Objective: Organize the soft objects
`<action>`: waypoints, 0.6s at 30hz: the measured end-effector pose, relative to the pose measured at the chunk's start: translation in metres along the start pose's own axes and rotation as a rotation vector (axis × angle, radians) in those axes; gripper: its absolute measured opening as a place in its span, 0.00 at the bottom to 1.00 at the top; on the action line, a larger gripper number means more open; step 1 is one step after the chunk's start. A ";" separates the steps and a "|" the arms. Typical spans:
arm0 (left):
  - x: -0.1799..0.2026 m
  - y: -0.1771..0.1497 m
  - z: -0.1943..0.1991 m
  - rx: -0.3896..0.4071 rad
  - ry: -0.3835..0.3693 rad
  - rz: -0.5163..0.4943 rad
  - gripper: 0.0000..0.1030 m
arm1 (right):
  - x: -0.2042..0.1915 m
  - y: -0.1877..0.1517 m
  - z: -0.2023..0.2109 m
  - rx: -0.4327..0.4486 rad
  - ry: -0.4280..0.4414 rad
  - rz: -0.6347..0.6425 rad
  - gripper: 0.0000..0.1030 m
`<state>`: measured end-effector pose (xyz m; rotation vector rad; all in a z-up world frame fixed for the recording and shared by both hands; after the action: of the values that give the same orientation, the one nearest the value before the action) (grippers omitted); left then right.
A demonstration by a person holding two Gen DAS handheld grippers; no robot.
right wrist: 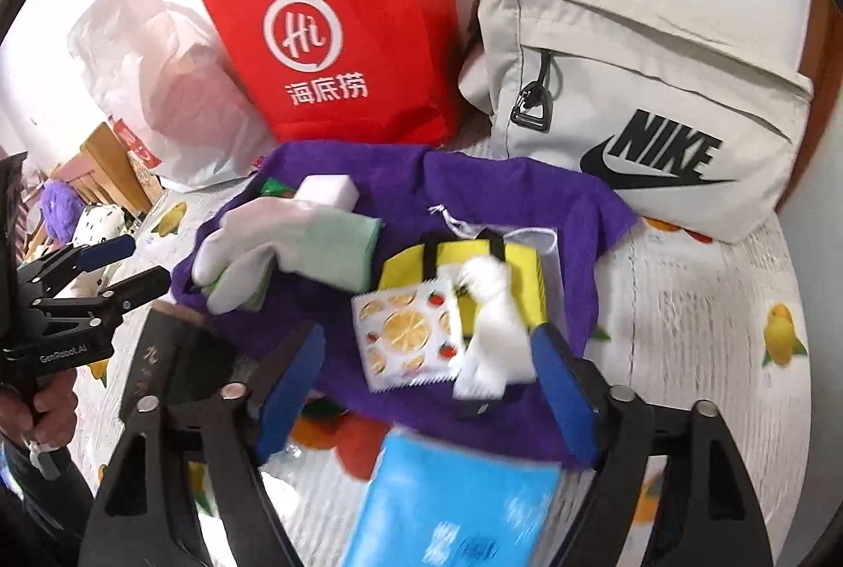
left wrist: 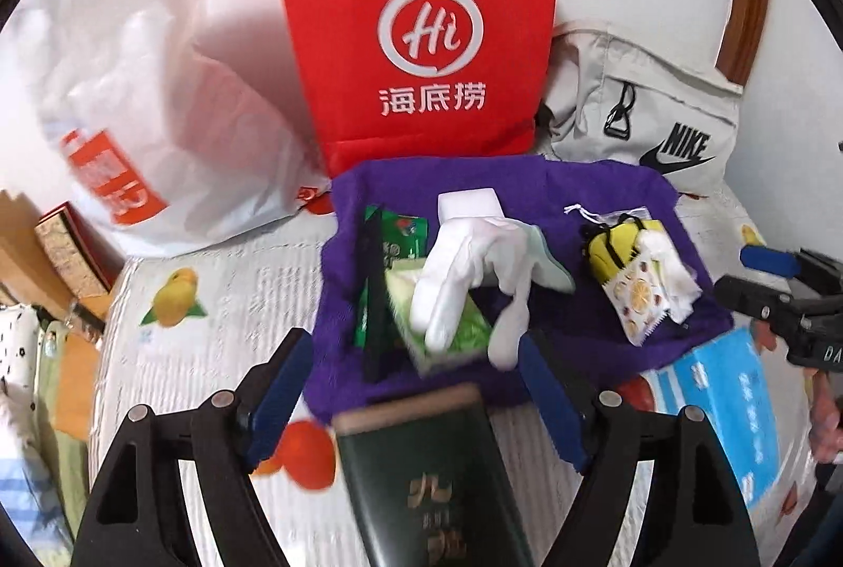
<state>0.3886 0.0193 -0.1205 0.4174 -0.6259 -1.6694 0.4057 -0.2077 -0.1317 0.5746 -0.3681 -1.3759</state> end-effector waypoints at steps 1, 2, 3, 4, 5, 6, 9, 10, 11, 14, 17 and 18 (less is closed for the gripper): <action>0.000 -0.003 0.007 0.006 -0.002 0.004 0.80 | -0.004 -0.005 0.007 0.007 0.001 -0.005 0.82; 0.000 -0.006 0.015 0.015 -0.005 0.007 0.81 | -0.008 -0.010 0.013 0.010 0.006 -0.010 0.83; 0.001 -0.011 0.026 0.027 -0.012 0.015 0.83 | -0.012 -0.017 0.022 0.011 0.009 -0.011 0.85; 0.002 -0.014 0.032 0.032 -0.018 0.020 0.85 | -0.017 -0.023 0.029 0.014 0.006 -0.012 0.85; 0.004 -0.019 0.041 0.038 -0.027 0.023 0.86 | -0.021 -0.030 0.036 0.017 -0.004 -0.012 0.87; 0.007 -0.023 0.049 0.045 -0.035 0.021 0.86 | -0.024 -0.034 0.041 0.018 -0.013 -0.011 0.87; 0.016 -0.037 0.073 0.069 -0.049 0.012 0.88 | -0.032 -0.052 0.065 0.023 -0.042 -0.023 0.87; 0.017 -0.041 0.080 0.077 -0.052 0.010 0.90 | -0.034 -0.058 0.072 0.025 -0.041 -0.031 0.87; 0.020 -0.046 0.088 0.087 -0.054 0.010 0.91 | -0.036 -0.064 0.080 0.027 -0.037 -0.039 0.87; 0.027 -0.062 0.114 0.118 -0.060 0.025 0.91 | -0.042 -0.084 0.109 0.051 -0.058 -0.067 0.87; 0.036 -0.080 0.134 0.132 -0.081 0.037 0.95 | -0.046 -0.100 0.131 0.083 -0.108 -0.071 0.87; 0.039 -0.088 0.141 0.133 -0.085 0.040 0.95 | -0.048 -0.107 0.139 0.093 -0.128 -0.078 0.87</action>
<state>0.2287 0.0150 -0.0603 0.4279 -0.8067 -1.6190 0.2322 -0.1940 -0.0773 0.5837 -0.5198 -1.4800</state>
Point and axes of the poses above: each gripper's, at about its wrist camera, not at the fingertips, and z roughly against the way its jaws point, x to its right, y to its top, the point moved 5 cm from there along -z, roughly the way its jaws point, and after that the axes turned 6 degrees about -y, right-handed, at the moved point
